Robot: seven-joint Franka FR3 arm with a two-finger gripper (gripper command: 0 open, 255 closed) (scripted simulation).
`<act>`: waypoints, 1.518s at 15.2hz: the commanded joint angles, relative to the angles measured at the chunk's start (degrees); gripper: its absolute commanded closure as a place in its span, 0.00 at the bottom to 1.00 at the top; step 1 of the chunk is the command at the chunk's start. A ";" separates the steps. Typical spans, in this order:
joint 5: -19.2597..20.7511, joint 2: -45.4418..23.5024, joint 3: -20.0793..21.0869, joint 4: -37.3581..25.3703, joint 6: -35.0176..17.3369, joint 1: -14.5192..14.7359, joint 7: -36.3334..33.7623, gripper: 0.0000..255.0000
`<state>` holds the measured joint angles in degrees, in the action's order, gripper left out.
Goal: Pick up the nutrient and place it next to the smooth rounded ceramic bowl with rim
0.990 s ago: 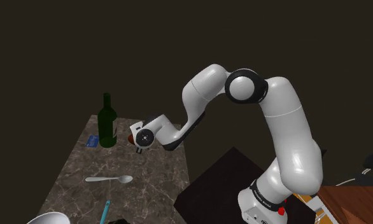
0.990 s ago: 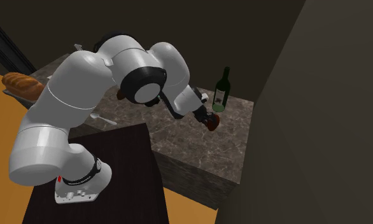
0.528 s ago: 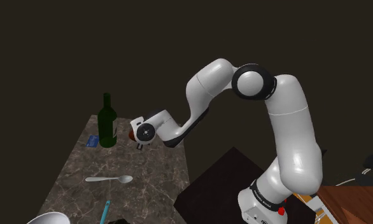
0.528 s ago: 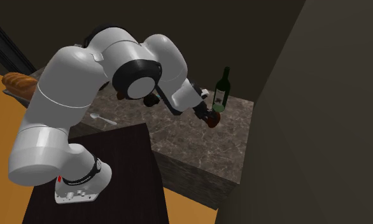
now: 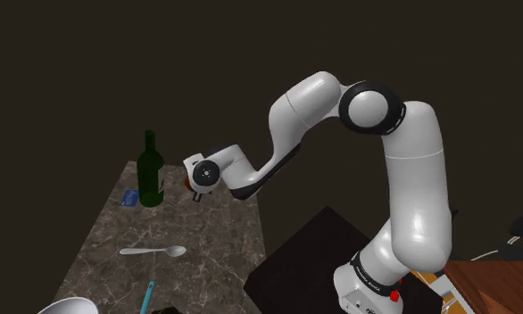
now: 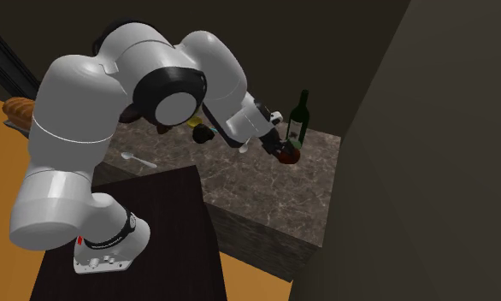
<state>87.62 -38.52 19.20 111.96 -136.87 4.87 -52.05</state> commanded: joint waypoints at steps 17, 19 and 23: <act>-10.09 8.05 4.74 1.74 4.20 0.51 7.26 1.00; -11.33 6.82 5.74 -0.05 6.58 2.59 6.84 1.00; -13.54 3.82 7.49 -4.53 11.40 6.94 6.20 1.00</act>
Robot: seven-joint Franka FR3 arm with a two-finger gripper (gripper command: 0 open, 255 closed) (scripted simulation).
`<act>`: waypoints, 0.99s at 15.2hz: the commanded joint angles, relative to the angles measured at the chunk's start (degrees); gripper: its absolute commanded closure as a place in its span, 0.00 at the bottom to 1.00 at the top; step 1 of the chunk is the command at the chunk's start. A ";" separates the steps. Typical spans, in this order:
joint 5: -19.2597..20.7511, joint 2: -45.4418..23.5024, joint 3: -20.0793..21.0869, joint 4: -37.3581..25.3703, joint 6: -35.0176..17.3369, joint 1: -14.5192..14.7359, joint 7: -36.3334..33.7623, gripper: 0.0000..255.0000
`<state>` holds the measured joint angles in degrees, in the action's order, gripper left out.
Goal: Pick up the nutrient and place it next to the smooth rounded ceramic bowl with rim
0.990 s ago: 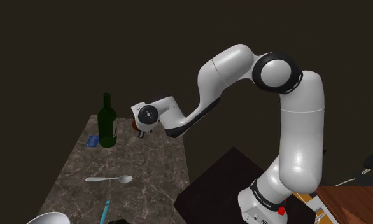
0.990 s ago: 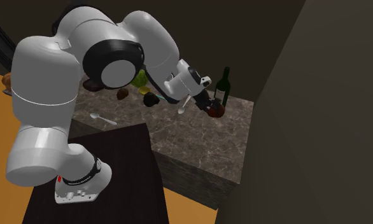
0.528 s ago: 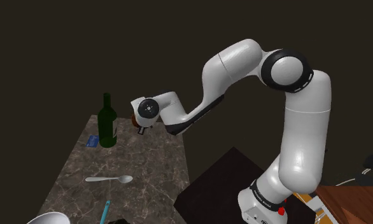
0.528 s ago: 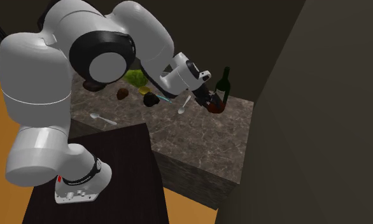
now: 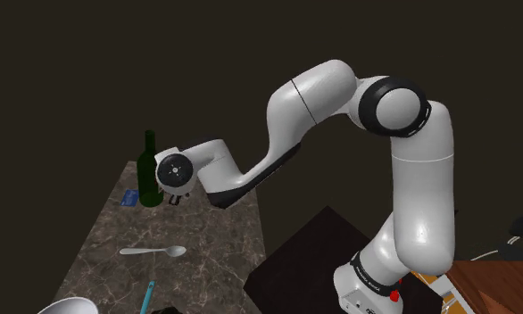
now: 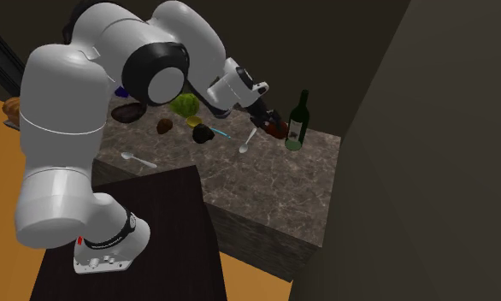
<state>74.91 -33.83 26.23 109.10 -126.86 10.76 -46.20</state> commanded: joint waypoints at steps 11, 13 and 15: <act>-5.15 -12.68 3.26 -20.87 14.88 14.74 0.76 1.00; -5.68 -15.46 3.44 -25.73 17.37 17.61 1.35 1.00; -6.14 -18.52 3.53 -31.21 19.89 20.64 2.20 1.00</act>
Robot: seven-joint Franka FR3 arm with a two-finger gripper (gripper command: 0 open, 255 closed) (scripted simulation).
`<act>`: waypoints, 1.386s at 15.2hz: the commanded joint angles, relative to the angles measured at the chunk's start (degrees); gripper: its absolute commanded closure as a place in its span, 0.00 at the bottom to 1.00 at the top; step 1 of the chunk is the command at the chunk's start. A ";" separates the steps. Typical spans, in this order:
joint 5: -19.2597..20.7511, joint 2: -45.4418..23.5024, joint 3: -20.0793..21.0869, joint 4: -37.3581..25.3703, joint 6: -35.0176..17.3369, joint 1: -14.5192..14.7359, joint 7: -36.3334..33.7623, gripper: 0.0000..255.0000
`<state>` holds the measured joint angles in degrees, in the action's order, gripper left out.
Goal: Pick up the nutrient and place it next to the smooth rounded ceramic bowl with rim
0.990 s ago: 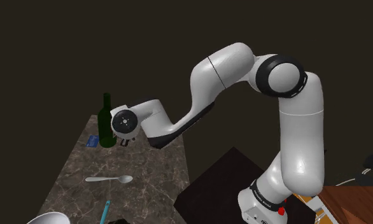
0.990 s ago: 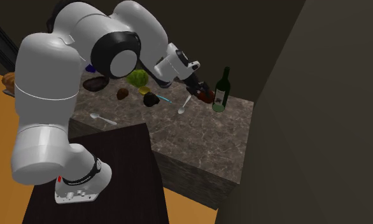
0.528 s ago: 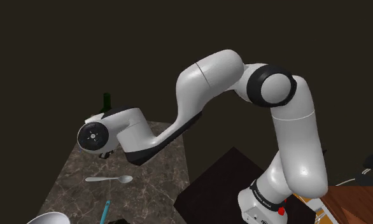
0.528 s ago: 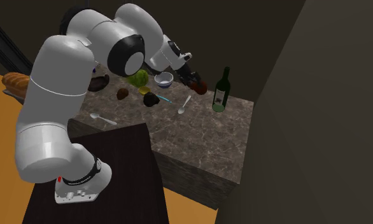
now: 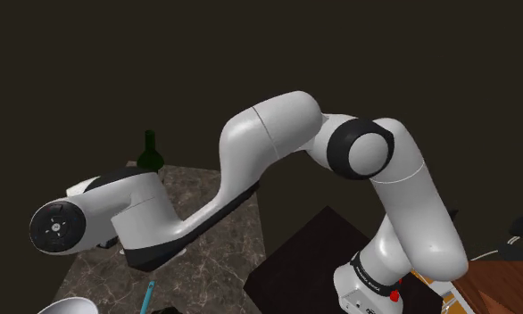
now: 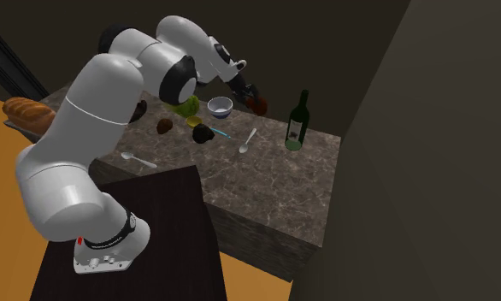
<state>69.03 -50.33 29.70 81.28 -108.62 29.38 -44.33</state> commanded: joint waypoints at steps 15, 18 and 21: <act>0.00 -18.94 -1.66 -27.73 6.89 13.44 3.48 1.00; 0.33 -20.84 -2.06 -29.10 6.22 13.88 3.19 1.00; 0.62 -22.87 -2.45 -30.71 5.60 14.36 2.99 1.00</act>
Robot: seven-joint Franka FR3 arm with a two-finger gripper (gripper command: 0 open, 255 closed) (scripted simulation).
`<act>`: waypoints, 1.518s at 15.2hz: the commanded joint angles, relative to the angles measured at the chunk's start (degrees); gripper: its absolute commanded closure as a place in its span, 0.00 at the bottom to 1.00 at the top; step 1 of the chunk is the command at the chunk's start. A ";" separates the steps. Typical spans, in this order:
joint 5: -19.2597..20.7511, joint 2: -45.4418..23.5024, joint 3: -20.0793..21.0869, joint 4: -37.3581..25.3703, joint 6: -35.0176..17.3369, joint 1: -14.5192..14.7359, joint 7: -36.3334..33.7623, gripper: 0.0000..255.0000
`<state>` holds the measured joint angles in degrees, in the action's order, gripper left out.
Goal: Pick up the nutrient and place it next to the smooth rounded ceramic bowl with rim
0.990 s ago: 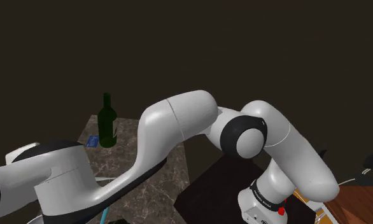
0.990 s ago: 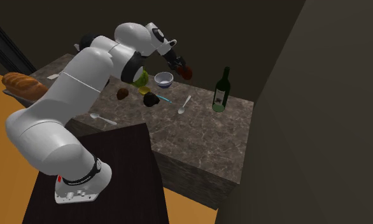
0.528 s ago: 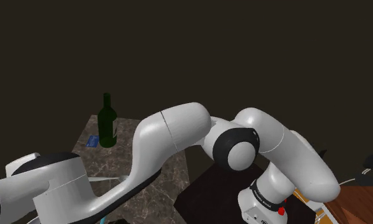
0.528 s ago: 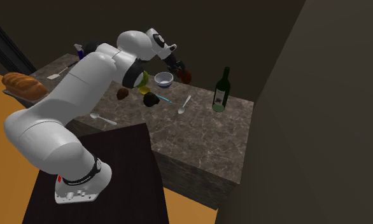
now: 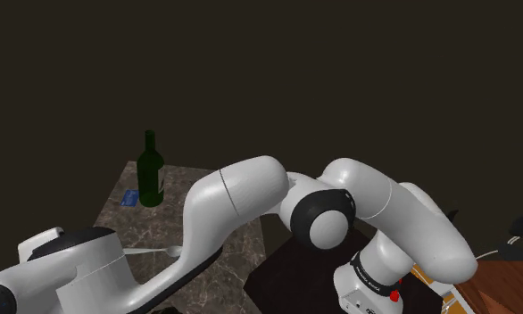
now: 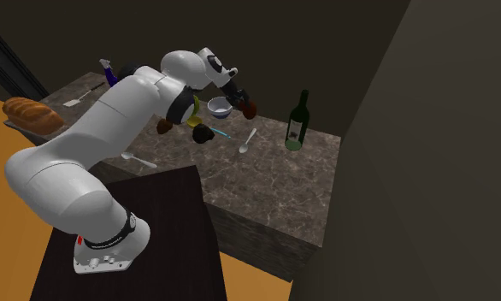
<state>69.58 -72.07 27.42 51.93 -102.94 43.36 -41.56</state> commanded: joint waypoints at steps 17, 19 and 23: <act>4.61 -10.65 2.51 -10.48 -0.43 1.46 0.59 1.00; 5.04 -8.86 2.86 -7.39 -0.57 0.43 -0.47 0.00; 5.11 -9.86 2.67 -8.83 -0.75 0.55 0.16 0.00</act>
<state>78.01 -80.29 29.85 44.21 -103.54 43.06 -42.13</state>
